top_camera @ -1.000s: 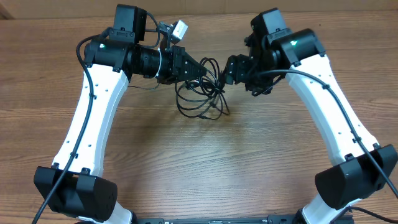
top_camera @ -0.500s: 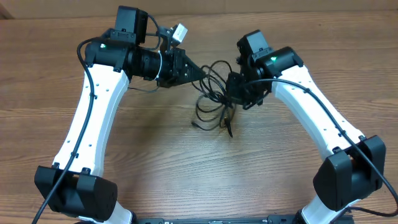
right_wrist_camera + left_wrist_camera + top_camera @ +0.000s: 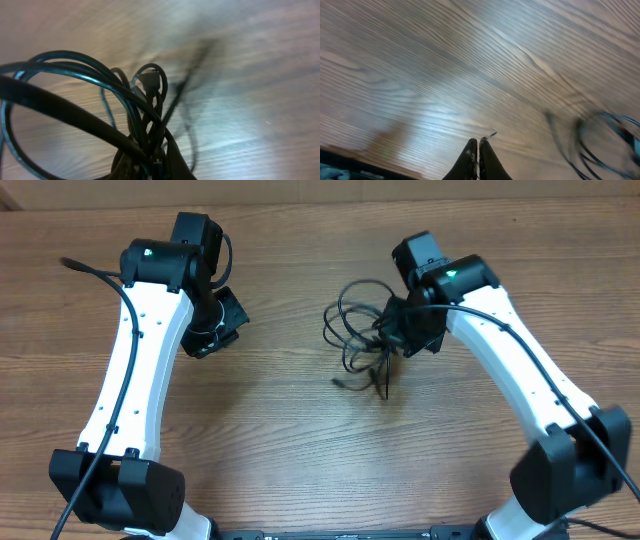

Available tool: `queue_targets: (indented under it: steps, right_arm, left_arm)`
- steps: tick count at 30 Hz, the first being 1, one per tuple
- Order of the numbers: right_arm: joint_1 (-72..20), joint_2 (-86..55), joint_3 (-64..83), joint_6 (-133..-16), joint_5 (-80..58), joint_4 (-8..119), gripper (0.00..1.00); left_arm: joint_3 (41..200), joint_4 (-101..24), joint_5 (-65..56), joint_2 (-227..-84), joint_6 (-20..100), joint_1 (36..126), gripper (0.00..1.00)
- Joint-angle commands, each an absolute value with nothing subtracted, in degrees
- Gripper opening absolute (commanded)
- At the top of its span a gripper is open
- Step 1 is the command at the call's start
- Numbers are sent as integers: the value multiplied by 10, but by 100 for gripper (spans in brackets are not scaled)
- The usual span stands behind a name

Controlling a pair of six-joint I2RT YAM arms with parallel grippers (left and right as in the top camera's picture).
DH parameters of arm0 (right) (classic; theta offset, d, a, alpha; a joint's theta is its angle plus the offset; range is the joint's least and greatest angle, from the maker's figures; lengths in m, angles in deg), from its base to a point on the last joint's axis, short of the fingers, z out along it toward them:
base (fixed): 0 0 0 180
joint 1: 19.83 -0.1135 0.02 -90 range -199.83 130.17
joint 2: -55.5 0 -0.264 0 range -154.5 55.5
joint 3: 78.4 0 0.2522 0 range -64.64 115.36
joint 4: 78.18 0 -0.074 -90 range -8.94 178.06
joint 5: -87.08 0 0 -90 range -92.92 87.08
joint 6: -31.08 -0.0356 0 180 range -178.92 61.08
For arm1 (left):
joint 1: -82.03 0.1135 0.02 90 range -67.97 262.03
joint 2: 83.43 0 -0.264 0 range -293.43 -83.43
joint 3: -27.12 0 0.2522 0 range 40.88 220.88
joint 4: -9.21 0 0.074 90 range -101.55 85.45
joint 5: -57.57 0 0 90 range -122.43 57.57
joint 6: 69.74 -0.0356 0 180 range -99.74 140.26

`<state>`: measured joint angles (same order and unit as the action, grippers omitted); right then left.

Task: Untangle cables

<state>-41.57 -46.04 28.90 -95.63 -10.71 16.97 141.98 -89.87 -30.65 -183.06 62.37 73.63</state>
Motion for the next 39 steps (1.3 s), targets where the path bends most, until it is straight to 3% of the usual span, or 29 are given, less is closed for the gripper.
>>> queue_targets:
  steps: [1,6,9,11,13,15,22,39]
  right_arm:
    - [-415,-388,359,-911,-197,188,4]
    - [-415,-351,388,-882,-304,215,4]
    - [-415,-347,388,-903,-245,206,4]
    - [-415,-348,384,-943,-180,189,4]
    - [-415,-351,383,-991,-106,167,4]
    - [-415,-351,383,-1031,-54,151,4]
    - [-417,-351,382,-1037,-99,151,4]
    - [-454,-359,382,-981,-127,148,4]
  left_arm:
    - [1435,-898,-350,-1817,649,734,4]
    - [1435,-863,-168,-1817,511,734,6]
    - [1435,-840,-8,-1817,397,734,13]
    - [1435,-835,55,-1817,360,735,24]
    - [1435,-834,78,-1817,354,735,48]
    - [1435,-837,88,-1817,355,734,98]
    - [1435,-818,218,-1817,310,734,100]
    - [1435,-771,330,-1817,293,734,93]
